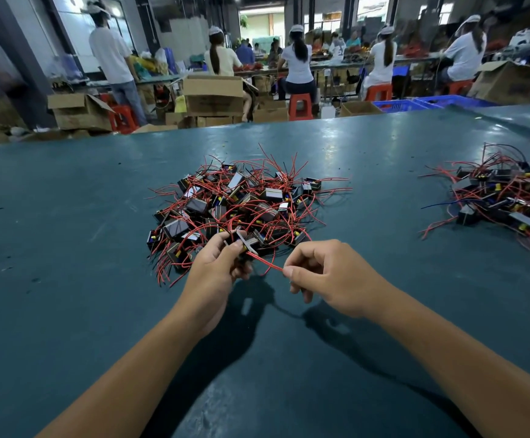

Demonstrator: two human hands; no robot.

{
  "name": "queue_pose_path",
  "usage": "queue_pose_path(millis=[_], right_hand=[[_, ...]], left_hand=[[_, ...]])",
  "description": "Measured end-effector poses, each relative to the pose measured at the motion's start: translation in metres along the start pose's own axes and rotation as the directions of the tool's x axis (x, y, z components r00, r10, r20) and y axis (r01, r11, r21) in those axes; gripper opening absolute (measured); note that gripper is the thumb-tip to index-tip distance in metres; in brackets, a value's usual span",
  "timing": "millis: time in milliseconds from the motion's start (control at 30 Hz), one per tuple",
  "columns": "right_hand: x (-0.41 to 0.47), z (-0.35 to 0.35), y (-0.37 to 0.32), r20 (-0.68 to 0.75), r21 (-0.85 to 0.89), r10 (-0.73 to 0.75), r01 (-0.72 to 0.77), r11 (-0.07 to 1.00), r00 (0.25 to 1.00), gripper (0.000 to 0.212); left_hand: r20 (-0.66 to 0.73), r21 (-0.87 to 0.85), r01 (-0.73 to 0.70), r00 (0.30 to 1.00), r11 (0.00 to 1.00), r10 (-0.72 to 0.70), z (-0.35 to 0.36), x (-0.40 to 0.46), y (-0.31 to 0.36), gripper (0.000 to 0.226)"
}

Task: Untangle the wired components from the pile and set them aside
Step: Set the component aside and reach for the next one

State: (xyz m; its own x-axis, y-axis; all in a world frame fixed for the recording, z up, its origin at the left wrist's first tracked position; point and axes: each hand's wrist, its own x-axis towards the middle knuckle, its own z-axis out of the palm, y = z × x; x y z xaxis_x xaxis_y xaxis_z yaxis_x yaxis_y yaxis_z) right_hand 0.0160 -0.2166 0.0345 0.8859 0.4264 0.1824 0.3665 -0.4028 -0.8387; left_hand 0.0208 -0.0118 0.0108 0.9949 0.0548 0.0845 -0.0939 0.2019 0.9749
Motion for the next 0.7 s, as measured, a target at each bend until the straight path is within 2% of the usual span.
queue_pose_path(millis=[100, 167, 267, 367, 533, 700], right_hand=[[-0.002, 0.006, 0.001, -0.013, 0.088, 0.014, -0.013, 0.996, 1.000, 0.013], [-0.003, 0.008, 0.001, -0.037, 0.135, 0.036, -0.031, 0.990, 0.999, 0.014], [-0.003, 0.007, 0.001, -0.026, 0.167, 0.066, -0.061, 0.984, 0.997, 0.015], [-0.005, 0.007, -0.003, 0.063, 0.185, 0.079, -0.089, 0.979, 0.995, 0.014], [-0.011, 0.013, -0.009, 0.167, 0.131, 0.066, -0.088, 0.987, 0.984, 0.016], [-0.014, 0.019, -0.010, 0.185, 0.087, 0.081, -0.098, 0.991, 0.979, 0.017]], left_hand=[[-0.044, -0.064, -0.019, 0.999, 0.998, 0.016, 0.003, 0.000, 0.000, 0.010], [-0.047, -0.088, -0.044, 0.998, 0.995, 0.040, 0.003, 0.001, 0.001, 0.013], [-0.074, -0.022, -0.090, 0.993, 0.996, 0.088, 0.004, 0.003, 0.001, 0.021], [-0.078, 0.072, -0.130, 0.988, 0.989, 0.136, 0.005, 0.003, 0.001, 0.024], [-0.081, 0.125, -0.110, 0.989, 0.986, 0.121, 0.002, 0.000, 0.004, 0.021], [-0.019, 0.072, -0.053, 0.998, 0.996, 0.054, 0.002, -0.002, 0.008, 0.024]])
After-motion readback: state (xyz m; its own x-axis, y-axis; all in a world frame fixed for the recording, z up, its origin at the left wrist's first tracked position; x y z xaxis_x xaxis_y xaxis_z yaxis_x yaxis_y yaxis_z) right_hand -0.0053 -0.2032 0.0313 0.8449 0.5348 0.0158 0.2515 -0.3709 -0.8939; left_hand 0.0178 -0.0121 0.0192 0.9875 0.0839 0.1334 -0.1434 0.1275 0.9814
